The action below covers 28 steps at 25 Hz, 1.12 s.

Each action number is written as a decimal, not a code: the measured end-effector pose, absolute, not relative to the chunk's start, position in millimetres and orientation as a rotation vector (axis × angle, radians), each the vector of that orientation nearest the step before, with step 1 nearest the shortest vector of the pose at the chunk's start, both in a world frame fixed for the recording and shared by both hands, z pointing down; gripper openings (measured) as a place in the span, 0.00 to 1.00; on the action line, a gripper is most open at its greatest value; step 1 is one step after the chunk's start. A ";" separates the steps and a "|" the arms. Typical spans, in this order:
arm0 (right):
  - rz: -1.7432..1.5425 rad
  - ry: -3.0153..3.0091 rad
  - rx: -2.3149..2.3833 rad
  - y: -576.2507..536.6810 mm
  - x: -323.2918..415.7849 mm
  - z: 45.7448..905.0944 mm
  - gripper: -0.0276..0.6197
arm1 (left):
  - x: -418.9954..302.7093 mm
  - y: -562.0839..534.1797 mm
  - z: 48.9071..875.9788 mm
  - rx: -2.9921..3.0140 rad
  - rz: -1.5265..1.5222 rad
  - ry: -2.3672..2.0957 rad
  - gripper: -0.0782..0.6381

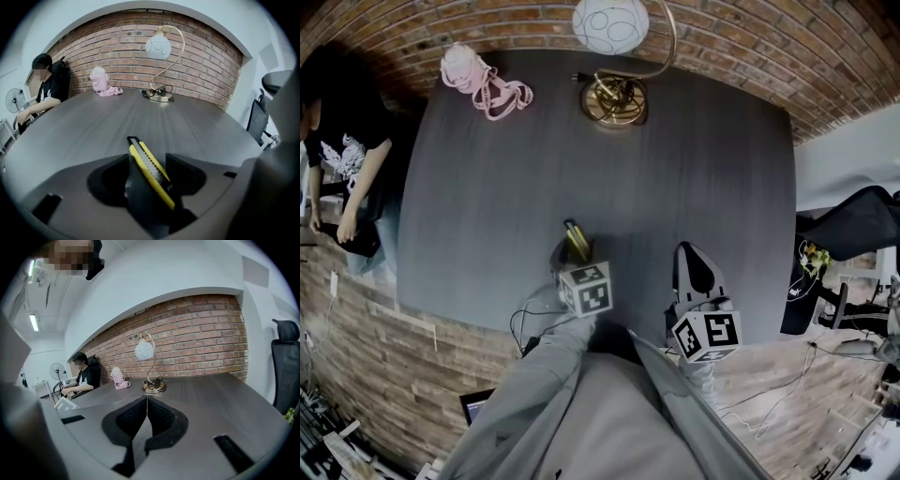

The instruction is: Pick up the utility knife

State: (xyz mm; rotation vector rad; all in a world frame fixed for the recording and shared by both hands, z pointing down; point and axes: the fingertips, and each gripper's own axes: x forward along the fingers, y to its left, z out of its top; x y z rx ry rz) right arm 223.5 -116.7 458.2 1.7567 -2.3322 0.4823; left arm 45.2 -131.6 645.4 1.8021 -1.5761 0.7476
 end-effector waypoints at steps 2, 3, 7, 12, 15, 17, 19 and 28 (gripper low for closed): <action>0.486 -2.327 1.766 -115.8 225.5 458.6 0.07 | 45.8 -131.6 644.9 1.804 0.748 -1.572 0.44; 0.487 -2.324 1.770 -115.5 226.2 458.9 0.07 | 45.0 -131.7 644.8 1.802 0.747 -1.574 0.44; 0.489 -2.313 1.789 -114.5 229.3 459.2 0.07 | 37.7 -132.1 645.6 1.788 0.727 -1.576 0.41; 0.497 -2.305 1.810 -114.6 232.4 459.3 0.07 | 32.6 -134.0 642.6 1.794 0.711 -1.544 0.35; 0.497 -2.305 1.809 -114.3 232.3 459.4 0.07 | 32.2 -133.2 642.5 1.814 0.713 -1.513 0.33; 0.494 -2.306 1.806 -115.1 231.0 459.3 0.07 | 31.3 -133.4 644.3 1.827 0.715 -1.502 0.31; 0.491 -2.308 1.801 -115.9 229.5 459.1 0.07 | 31.7 -133.5 643.3 1.836 0.714 -1.482 0.30; 0.483 -2.302 1.814 -115.4 230.5 457.4 0.07 | 27.0 -131.6 636.2 1.855 0.709 -1.457 0.29</action>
